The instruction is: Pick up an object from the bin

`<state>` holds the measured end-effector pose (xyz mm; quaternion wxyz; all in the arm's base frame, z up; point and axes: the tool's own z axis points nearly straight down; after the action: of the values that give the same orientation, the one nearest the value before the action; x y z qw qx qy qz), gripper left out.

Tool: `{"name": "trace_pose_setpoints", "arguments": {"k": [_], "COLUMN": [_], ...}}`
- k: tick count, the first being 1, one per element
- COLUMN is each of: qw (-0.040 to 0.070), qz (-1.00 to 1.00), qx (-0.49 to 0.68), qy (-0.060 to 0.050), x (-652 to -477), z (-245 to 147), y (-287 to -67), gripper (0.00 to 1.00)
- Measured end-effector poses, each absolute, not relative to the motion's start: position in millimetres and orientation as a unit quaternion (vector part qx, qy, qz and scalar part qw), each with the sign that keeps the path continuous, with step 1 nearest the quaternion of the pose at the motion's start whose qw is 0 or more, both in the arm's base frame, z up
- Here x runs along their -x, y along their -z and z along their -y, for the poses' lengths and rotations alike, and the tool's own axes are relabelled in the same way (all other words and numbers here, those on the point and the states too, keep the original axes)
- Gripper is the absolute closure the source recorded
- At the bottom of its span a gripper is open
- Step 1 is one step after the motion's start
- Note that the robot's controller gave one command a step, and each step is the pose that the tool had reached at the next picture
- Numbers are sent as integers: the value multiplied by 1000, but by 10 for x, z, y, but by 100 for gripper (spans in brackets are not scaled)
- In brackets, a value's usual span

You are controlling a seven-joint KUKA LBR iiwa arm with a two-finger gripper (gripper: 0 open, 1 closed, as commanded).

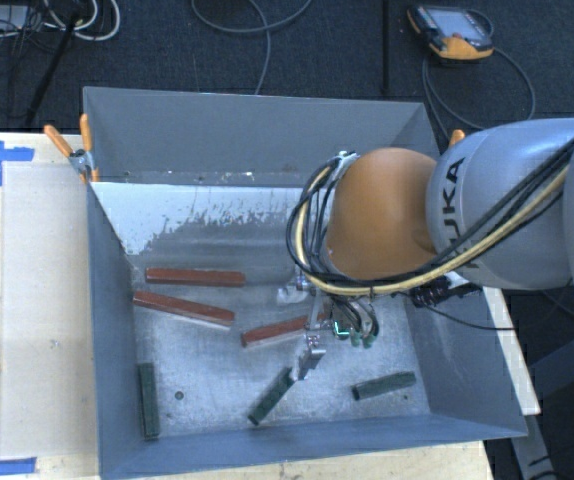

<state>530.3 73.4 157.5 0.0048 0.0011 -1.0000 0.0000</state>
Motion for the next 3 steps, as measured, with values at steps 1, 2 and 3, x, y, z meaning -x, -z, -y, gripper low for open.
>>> {"name": "trace_pose_setpoints", "arguments": {"k": [1, 2, 3], "qw": [1, -6, -6], "qz": [1000, 1000, 1000], "qx": [0, 20, 21], "qy": [0, 2, 2], "x": [-5322, -5591, -5591], "z": [-732, -732, -732], "y": [-1613, -774, -774], "gripper": [0, 100, 100]}}
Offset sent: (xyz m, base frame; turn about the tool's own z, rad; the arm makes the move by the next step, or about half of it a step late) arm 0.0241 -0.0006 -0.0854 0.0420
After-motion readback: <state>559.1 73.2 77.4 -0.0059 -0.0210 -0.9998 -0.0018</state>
